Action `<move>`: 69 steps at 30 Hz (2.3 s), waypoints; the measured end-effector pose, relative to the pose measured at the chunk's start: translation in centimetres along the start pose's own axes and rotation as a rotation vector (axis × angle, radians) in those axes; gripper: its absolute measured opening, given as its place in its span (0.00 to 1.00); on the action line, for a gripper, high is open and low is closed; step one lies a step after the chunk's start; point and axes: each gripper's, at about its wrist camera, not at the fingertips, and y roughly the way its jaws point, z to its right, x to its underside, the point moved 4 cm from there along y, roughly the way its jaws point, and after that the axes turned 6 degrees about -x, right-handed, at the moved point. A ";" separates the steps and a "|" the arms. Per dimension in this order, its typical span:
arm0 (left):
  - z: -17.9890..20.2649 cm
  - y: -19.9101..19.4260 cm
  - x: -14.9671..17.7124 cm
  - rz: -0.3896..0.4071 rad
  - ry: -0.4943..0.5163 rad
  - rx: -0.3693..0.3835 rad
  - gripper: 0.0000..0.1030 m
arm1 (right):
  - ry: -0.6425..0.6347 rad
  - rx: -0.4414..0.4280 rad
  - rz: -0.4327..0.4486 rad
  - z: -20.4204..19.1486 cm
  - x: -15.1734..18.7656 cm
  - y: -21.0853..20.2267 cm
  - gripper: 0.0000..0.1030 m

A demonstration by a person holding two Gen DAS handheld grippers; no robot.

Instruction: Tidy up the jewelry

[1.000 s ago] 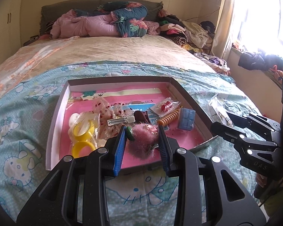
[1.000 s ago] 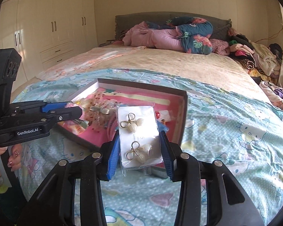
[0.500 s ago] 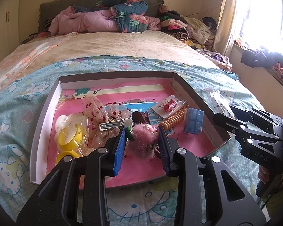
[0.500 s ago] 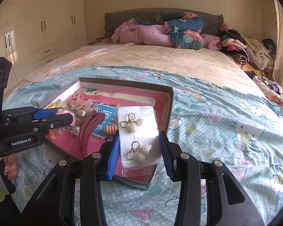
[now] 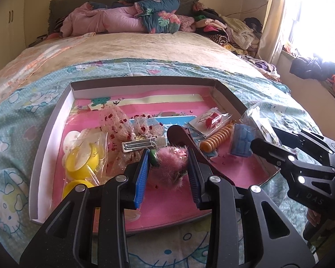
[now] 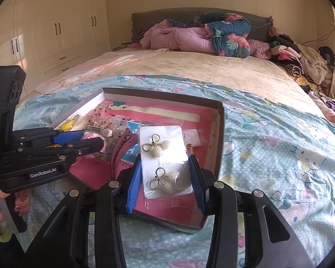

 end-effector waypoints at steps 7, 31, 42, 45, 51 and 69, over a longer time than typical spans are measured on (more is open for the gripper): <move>-0.5 0.4 0.1 -0.005 -0.004 -0.011 0.24 | -0.036 -0.032 -0.030 -1.6 0.4 1.2 0.38; -0.5 -1.0 0.1 0.005 -0.005 -0.013 0.41 | -0.010 -0.025 -0.025 -2.0 1.5 -1.3 0.59; -0.9 -4.7 -0.2 0.057 -0.014 -0.034 0.69 | 0.009 0.025 0.034 -1.7 1.4 -5.0 0.78; -1.3 -5.8 -0.1 0.072 -0.020 -0.046 0.76 | 0.007 0.037 0.050 -2.1 1.5 -5.9 0.83; -1.8 -8.3 0.4 0.111 -0.044 -0.074 0.89 | 0.022 0.051 0.091 -2.8 1.6 -8.0 0.91; -3.2 -14.1 4.3 0.154 -0.066 -0.113 0.89 | 0.034 0.063 0.155 -5.9 2.8 -11.9 0.94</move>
